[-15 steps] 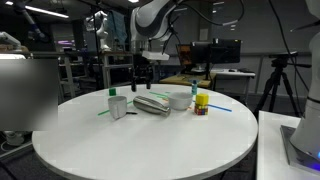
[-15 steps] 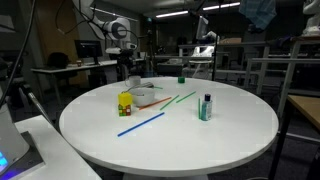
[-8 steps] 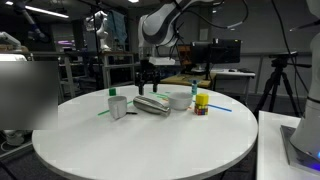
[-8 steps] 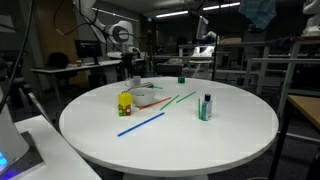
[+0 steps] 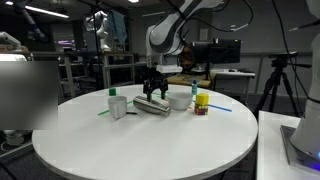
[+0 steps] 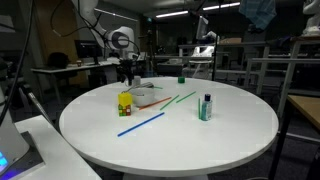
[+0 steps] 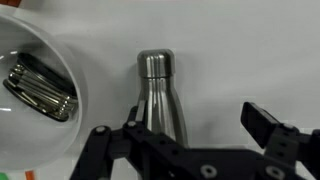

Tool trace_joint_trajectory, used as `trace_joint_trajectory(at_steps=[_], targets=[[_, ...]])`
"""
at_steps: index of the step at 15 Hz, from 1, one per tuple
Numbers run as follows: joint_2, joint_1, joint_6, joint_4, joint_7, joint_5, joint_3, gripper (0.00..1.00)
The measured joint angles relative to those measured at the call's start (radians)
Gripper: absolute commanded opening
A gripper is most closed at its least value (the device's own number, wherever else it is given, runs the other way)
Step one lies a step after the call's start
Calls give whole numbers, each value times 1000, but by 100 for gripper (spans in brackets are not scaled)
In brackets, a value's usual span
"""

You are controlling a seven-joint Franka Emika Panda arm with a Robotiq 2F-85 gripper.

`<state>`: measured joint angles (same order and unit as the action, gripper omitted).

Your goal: Put the silver bottle upright

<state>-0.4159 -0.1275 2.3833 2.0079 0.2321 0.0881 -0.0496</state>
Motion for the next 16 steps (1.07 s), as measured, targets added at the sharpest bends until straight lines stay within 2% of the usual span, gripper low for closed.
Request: trace_joint_trajectory(at_steps=[8, 16], targets=[[11, -2, 0, 71, 24, 8, 0, 100], [11, -2, 11, 95, 25, 7, 0, 100]])
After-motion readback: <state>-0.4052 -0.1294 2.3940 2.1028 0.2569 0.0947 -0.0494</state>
